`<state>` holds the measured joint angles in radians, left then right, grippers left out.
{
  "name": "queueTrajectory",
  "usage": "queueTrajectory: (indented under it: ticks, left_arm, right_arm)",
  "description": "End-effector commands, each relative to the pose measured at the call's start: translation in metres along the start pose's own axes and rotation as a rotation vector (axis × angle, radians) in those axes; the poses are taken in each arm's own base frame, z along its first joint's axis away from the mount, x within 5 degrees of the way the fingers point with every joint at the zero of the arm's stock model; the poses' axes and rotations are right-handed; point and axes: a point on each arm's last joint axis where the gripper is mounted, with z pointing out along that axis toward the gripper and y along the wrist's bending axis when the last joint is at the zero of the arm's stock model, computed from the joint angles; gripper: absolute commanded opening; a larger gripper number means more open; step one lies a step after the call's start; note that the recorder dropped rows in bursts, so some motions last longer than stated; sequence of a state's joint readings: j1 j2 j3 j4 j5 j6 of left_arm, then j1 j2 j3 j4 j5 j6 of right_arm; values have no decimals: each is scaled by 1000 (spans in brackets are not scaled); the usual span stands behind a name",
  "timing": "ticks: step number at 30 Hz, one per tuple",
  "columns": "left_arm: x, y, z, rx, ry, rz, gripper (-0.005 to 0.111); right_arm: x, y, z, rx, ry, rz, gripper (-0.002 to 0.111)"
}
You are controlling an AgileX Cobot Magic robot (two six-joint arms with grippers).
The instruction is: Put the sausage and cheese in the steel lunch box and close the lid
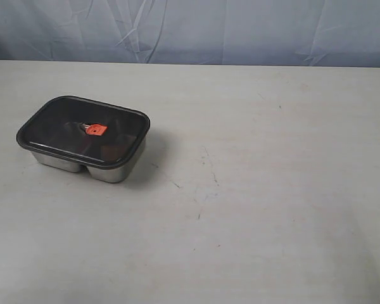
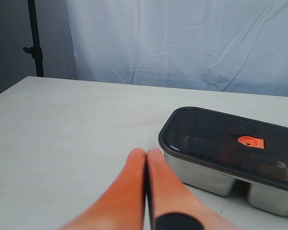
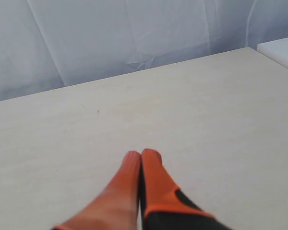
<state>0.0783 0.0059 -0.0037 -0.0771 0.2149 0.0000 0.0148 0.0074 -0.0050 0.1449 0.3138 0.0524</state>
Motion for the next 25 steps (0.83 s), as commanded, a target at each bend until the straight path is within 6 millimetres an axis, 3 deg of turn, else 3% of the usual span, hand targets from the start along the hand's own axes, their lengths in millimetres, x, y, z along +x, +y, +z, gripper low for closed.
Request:
queueTrajectory:
  ticks: [1,25]
  left_arm:
    - [0,0,0,2,-12,-6,0]
    - [0,0,0,0,-12,2,0]
  right_arm:
    - [1,-1,0,5,-11,-4,-1]
    - [1,0,0,-2,-8,19,-1]
